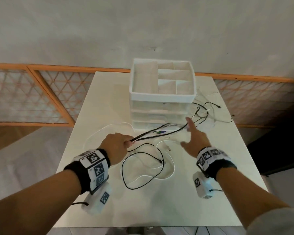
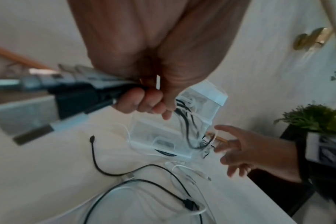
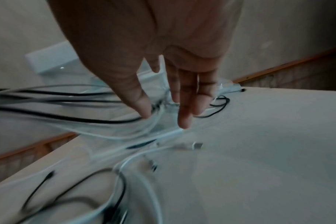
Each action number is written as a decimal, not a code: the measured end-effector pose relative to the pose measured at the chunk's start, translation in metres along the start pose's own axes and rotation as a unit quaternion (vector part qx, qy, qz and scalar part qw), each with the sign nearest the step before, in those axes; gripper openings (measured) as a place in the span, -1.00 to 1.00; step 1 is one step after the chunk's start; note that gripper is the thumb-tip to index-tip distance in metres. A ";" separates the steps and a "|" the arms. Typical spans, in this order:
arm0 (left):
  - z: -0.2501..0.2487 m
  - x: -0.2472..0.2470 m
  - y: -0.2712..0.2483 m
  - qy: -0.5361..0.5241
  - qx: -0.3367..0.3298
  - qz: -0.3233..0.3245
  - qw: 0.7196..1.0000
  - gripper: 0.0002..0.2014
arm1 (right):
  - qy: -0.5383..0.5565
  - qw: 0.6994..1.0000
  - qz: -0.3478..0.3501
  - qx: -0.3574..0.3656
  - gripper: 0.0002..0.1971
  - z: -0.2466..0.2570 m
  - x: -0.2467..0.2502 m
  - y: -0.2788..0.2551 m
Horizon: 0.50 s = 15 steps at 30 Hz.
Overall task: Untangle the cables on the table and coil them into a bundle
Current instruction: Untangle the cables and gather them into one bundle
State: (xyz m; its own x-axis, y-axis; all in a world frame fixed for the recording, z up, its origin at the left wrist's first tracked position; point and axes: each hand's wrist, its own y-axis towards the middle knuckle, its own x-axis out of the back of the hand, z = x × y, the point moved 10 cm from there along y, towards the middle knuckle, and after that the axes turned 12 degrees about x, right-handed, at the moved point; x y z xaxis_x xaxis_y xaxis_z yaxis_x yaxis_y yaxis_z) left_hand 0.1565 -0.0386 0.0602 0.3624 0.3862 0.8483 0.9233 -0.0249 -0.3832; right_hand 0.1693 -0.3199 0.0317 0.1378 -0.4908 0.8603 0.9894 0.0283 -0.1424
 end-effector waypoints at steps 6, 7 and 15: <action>0.001 0.003 0.004 -0.107 0.025 0.017 0.994 -0.70 | -0.036 0.979 0.127 0.154 -0.44 0.067 -0.094 -0.046; -0.001 0.004 0.004 -0.129 0.024 0.024 0.991 -0.68 | -0.074 0.966 0.185 0.163 -0.51 0.069 -0.115 -0.051; -0.027 0.010 -0.003 -0.349 -0.006 0.084 0.933 -0.76 | 0.077 0.960 -0.022 0.267 -0.85 0.156 0.002 -0.024</action>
State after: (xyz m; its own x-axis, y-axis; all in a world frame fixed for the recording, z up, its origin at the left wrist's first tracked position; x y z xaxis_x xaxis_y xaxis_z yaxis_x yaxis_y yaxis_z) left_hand 0.1603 -0.0594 0.0795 0.3357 0.8827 0.3290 0.8637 -0.1491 -0.4814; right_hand 0.1533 -0.1856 0.1135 0.1281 -0.6232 0.7715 0.8818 0.4276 0.1990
